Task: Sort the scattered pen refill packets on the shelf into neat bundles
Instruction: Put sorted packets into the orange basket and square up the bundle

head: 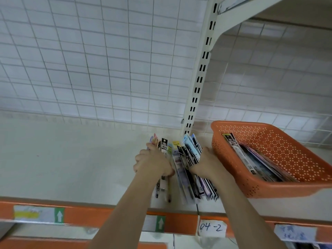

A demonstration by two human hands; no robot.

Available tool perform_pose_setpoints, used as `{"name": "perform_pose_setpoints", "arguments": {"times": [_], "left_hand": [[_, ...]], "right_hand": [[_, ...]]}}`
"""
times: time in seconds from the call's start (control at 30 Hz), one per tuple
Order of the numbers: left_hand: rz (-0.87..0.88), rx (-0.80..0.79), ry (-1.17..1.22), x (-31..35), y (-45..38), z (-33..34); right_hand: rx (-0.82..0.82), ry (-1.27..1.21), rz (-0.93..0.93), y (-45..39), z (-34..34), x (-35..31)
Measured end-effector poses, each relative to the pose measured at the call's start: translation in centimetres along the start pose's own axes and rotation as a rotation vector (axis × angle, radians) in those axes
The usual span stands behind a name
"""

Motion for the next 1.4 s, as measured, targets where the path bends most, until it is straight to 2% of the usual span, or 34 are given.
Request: {"name": "perform_pose_setpoints", "arguments": {"times": [0.23, 0.37, 0.6, 0.77, 0.9, 1.1, 1.3, 1.4], "left_hand": [[0.040, 0.056, 0.153, -0.8, -0.5, -0.8], [0.035, 0.087, 0.238, -1.4, -0.3, -1.4], [0.064, 0.114, 0.313, -2.9, -0.5, -2.1], [0.086, 0.164, 0.268, -3.6, -0.5, -2.7], [0.103, 0.069, 0.234, -2.8, -0.3, -1.1], [0.039, 0.062, 0.111, -1.8, -0.8, -0.8], [0.039, 0.163, -0.036, -1.1, -0.6, -2.0], [0.059, 0.216, -0.014, -1.7, -0.1, -2.6]], "right_hand": [[-0.026, 0.009, -0.018, 0.4, 0.0, -0.8], [0.029, 0.090, -0.034, -0.5, 0.8, -1.4], [-0.117, 0.377, 0.094, -1.1, 3.4, -1.7], [-0.169, 0.377, 0.111, -1.2, 2.6, -2.5], [-0.146, 0.373, 0.108, -1.8, 1.7, -2.0], [-0.019, 0.266, 0.147, -1.8, 0.1, -1.0], [0.067, 0.292, 0.089, -1.4, -0.3, -1.4], [0.145, 0.288, 0.023, -1.0, -0.3, -1.8]]}}
Point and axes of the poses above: each hand's wrist, its own y-axis away from the middle knuckle, its own z-axis out of the palm, x = y × z, the point moved 9 cm from there along -y, towards the middle knuckle, and after that the axes turned 6 degrees about -z, right-handed, at the moved point
